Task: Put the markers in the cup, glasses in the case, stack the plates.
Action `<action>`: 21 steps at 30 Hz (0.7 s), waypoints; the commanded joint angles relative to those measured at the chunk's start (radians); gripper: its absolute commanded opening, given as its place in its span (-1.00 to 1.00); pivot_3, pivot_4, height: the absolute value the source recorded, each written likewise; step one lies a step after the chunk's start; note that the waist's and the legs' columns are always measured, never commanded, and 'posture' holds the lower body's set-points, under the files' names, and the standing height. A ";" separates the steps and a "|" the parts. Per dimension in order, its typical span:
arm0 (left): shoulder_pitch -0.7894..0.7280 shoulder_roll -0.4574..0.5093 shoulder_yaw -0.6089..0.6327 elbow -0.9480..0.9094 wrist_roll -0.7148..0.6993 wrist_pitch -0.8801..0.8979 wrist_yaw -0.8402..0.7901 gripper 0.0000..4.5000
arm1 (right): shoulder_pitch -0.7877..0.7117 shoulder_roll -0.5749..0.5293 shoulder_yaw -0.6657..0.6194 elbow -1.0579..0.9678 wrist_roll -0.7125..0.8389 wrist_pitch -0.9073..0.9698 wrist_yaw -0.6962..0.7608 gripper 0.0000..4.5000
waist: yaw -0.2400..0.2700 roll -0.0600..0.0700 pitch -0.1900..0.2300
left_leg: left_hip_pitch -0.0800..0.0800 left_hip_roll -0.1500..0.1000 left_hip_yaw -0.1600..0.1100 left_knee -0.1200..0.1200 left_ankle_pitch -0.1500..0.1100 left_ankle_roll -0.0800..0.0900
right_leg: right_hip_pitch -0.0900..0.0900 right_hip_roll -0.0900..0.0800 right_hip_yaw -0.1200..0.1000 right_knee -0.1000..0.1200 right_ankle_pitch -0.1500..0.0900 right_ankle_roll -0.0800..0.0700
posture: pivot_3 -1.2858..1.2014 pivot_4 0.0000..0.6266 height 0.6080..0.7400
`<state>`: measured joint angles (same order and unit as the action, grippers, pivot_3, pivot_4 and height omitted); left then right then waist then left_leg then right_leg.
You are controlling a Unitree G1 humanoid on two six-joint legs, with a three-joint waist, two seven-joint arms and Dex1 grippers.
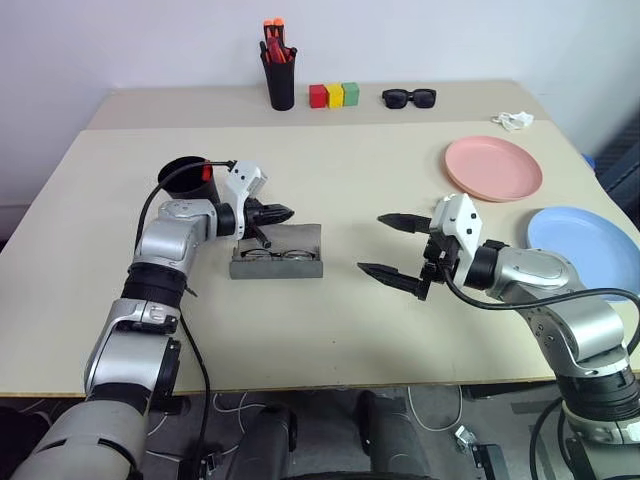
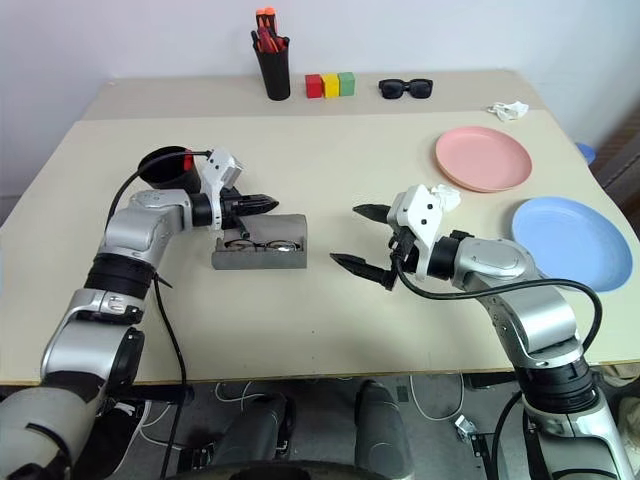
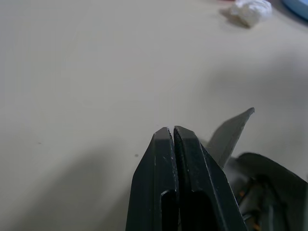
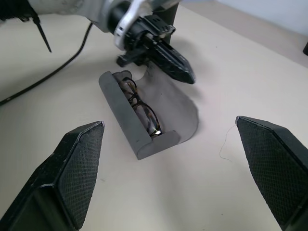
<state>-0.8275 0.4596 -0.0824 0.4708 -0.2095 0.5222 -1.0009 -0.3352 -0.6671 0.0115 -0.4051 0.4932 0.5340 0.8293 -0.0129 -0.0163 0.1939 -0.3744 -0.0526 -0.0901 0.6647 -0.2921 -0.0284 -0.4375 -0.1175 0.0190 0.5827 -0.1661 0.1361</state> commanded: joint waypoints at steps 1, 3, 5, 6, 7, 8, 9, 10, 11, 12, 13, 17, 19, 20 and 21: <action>0.042 0.023 -0.021 -0.096 -0.020 0.053 -0.042 -0.97 | -0.020 0.009 -0.011 -0.010 -0.002 -0.022 -0.003 1.00 | 0.000 0.000 0.000 | 0.000 0.000 0.000 0.000 0.000 0.000 | 0.000 0.000 0.000 0.000 0.000 0.000 | 0.03 -0.52 1.00; 0.066 0.035 -0.024 -0.146 -0.032 0.085 -0.058 -0.97 | -0.023 0.011 -0.006 -0.003 -0.010 -0.027 -0.003 1.00 | 0.000 0.000 0.000 | 0.001 0.000 0.000 0.000 0.000 0.000 | 0.001 0.000 0.000 0.000 0.000 0.000 | 0.03 -0.52 1.00; 0.088 0.046 -0.024 -0.194 -0.046 0.120 -0.063 -0.97 | -0.024 0.012 -0.005 0.000 -0.014 -0.029 -0.002 1.00 | 0.001 0.000 0.000 | 0.001 0.000 0.000 0.000 0.000 0.000 | 0.001 0.000 0.000 0.000 0.000 0.000 | 0.03 -0.52 1.00; 0.106 0.057 -0.026 -0.226 -0.052 0.137 -0.069 -0.97 | -0.025 0.012 -0.005 0.001 -0.016 -0.030 -0.002 1.00 | 0.001 0.000 0.000 | 0.001 0.000 0.000 0.000 0.000 0.000 | 0.001 0.000 0.000 0.000 0.000 0.000 | 0.03 -0.52 1.00; 0.125 0.066 -0.031 -0.256 -0.056 0.153 -0.072 -0.97 | -0.026 0.012 -0.005 0.002 -0.019 -0.031 -0.001 1.00 | 0.001 0.000 0.000 | 0.001 0.000 0.000 0.000 0.000 0.000 | 0.001 0.000 0.000 0.000 0.000 0.000 | 0.03 -0.52 1.00; 0.152 0.081 -0.039 -0.295 -0.063 0.170 -0.084 -0.97 | -0.029 0.012 -0.006 0.007 -0.021 -0.033 0.000 1.00 | 0.000 0.000 0.000 | 0.001 0.000 0.000 0.000 0.000 0.000 | 0.001 0.000 0.000 0.000 0.000 0.000 | 0.03 -0.52 1.00; 0.174 0.091 -0.042 -0.327 -0.070 0.183 -0.089 -0.97 | -0.030 0.012 -0.006 0.009 -0.023 -0.034 0.000 1.00 | 0.000 0.000 0.000 | 0.001 0.000 0.000 0.000 0.000 0.000 | 0.001 0.000 0.000 0.000 0.000 0.000 | 0.03 -0.52 1.00; 0.193 0.098 -0.041 -0.352 -0.075 0.196 -0.085 -0.97 | -0.031 0.011 -0.006 0.012 -0.025 -0.036 0.001 1.00 | -0.001 0.000 0.000 | 0.001 0.000 0.000 0.000 0.000 0.000 | 0.001 0.000 0.000 0.000 0.000 0.000 | 0.03 -0.52 1.00; 0.210 0.103 -0.039 -0.374 -0.080 0.206 -0.080 -0.97 | -0.032 0.011 -0.006 0.015 -0.027 -0.038 0.002 1.00 | 0.000 0.000 0.000 | 0.001 0.000 0.000 0.000 0.000 0.000 | 0.001 0.000 0.000 0.000 0.000 0.000 | 0.03 -0.52 1.00; 0.226 0.108 -0.036 -0.394 -0.085 0.215 -0.074 -0.97 | -0.032 0.011 -0.005 0.017 -0.028 -0.040 0.002 1.00 | 0.000 0.000 0.000 | 0.001 0.000 0.000 0.000 0.000 0.000 | 0.001 0.000 0.000 0.000 0.000 0.000 | 0.03 -0.52 1.00; 0.237 0.111 -0.034 -0.408 -0.089 0.221 -0.070 -0.97 | -0.032 0.011 -0.004 0.018 -0.029 -0.041 0.002 1.00 | 0.000 0.000 0.000 | 0.001 0.000 -0.001 0.000 0.000 0.000 | 0.001 0.000 0.000 0.000 0.000 0.000 | 0.03 -0.52 1.00; 0.273 0.112 -0.016 -0.441 -0.091 0.198 -0.032 -0.97 | -0.041 0.016 -0.001 0.038 -0.044 -0.052 0.002 1.00 | 0.000 0.000 0.000 | 0.001 0.000 0.000 0.000 0.000 0.000 | 0.001 0.000 0.000 0.000 0.000 0.000 | 0.03 -0.52 1.00; 0.254 0.086 0.022 -0.422 -0.115 0.179 -0.009 -0.97 | -0.047 0.019 -0.007 0.053 -0.046 -0.044 -0.006 1.00 | 0.001 0.000 0.000 | 0.001 0.000 0.000 0.000 0.000 0.000 | 0.001 0.000 0.000 0.000 0.000 0.000 | 0.03 -0.52 1.00; 0.239 0.074 0.045 -0.412 -0.138 0.180 -0.007 -0.97 | -0.051 0.018 -0.012 0.066 -0.056 -0.049 -0.015 1.00 | 0.001 0.000 0.000 | 0.001 0.000 0.000 0.000 0.000 0.000 | 0.001 0.000 0.000 0.000 0.000 0.000 | 0.03 -0.52 1.00; 0.221 0.060 0.071 -0.402 -0.164 0.181 -0.003 -0.97 | -0.057 0.017 -0.019 0.084 -0.073 -0.060 -0.027 1.00 | 0.001 0.000 0.000 | 0.001 0.000 0.000 0.000 0.000 0.000 | 0.001 0.000 0.000 0.000 0.000 0.000 | 0.03 -0.52 1.00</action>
<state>-0.5671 0.5265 -0.0712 0.0775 -0.3285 0.7149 -1.0140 -0.3671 -0.6502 0.0248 -0.3295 0.4347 0.5036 0.8199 -0.0115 -0.0160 0.1936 -0.3733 -0.0525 -0.0905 0.6649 -0.2921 -0.0285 -0.4363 -0.1175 0.0192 0.5829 -0.1662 0.1358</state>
